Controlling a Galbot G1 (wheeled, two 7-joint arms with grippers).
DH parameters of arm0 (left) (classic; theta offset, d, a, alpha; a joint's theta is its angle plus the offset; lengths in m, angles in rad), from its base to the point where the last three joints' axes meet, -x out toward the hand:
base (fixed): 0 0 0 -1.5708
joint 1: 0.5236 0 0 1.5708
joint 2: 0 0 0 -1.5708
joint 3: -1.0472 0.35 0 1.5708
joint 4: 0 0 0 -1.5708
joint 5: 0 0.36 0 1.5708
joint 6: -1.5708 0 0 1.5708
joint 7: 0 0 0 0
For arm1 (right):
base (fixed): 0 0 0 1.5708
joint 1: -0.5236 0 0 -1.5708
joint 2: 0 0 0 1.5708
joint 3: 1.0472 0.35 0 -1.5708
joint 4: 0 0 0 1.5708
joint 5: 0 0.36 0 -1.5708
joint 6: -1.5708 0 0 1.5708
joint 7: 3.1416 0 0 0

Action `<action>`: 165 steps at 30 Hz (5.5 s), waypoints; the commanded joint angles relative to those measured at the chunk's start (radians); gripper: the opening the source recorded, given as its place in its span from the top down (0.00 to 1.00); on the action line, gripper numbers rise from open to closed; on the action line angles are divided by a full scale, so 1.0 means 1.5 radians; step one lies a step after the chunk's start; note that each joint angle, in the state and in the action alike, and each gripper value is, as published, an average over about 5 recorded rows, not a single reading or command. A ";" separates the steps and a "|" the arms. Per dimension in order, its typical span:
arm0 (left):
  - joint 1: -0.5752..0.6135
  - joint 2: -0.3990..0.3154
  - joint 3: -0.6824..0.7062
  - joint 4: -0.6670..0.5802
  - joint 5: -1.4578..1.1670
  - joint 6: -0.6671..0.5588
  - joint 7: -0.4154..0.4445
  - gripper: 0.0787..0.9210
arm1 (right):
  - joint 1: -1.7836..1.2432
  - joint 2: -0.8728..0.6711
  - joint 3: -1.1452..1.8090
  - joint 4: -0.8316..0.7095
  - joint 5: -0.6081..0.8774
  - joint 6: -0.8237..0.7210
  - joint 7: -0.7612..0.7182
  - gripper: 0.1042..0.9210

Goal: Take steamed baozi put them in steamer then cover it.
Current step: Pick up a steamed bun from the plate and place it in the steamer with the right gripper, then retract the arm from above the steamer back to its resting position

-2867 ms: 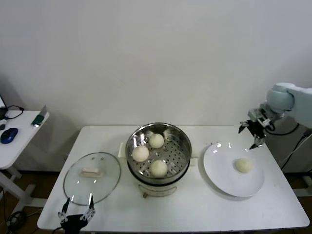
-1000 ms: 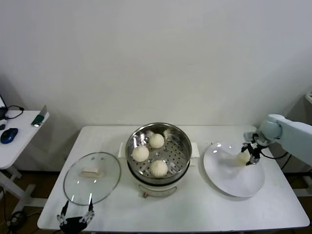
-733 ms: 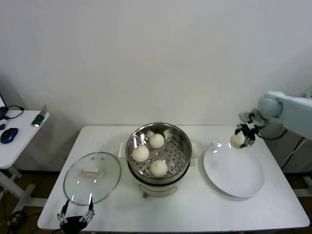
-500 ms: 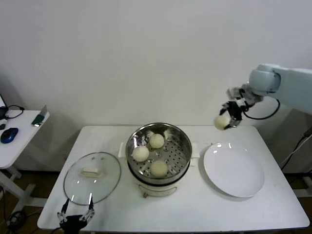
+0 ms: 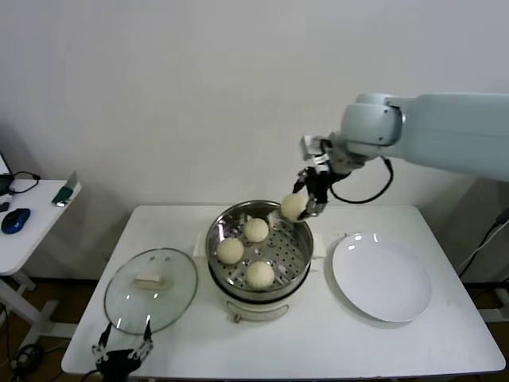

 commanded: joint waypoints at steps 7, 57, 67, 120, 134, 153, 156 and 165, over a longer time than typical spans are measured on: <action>-0.005 -0.003 0.002 0.005 0.002 0.001 0.001 0.12 | -0.184 0.035 0.036 0.016 -0.011 -0.074 0.105 0.31; -0.012 0.032 -0.013 -0.049 -0.020 0.010 0.000 0.12 | -0.563 -0.238 0.716 -0.064 0.017 0.104 0.373 0.12; -0.049 0.065 -0.025 -0.049 0.159 0.007 -0.050 0.12 | -1.027 -0.337 1.128 -0.023 -0.056 0.215 0.457 0.12; -0.201 0.119 0.041 0.273 0.962 0.037 -0.296 0.12 | -1.808 0.088 1.552 0.048 -0.307 0.610 0.407 0.12; -0.307 0.150 0.057 0.354 0.949 0.035 -0.268 0.12 | -1.831 0.089 1.555 0.045 -0.303 0.626 0.405 0.12; -0.332 0.173 0.070 0.386 0.933 0.018 -0.252 0.21 | -1.842 0.100 1.556 0.046 -0.304 0.638 0.409 0.12; -0.331 0.173 0.070 0.389 0.935 0.010 -0.251 0.31 | -1.840 0.102 1.555 0.046 -0.304 0.637 0.409 0.12; -0.330 0.171 0.068 0.398 0.935 -0.003 -0.253 0.62 | -1.840 0.105 1.555 0.044 -0.303 0.638 0.409 0.12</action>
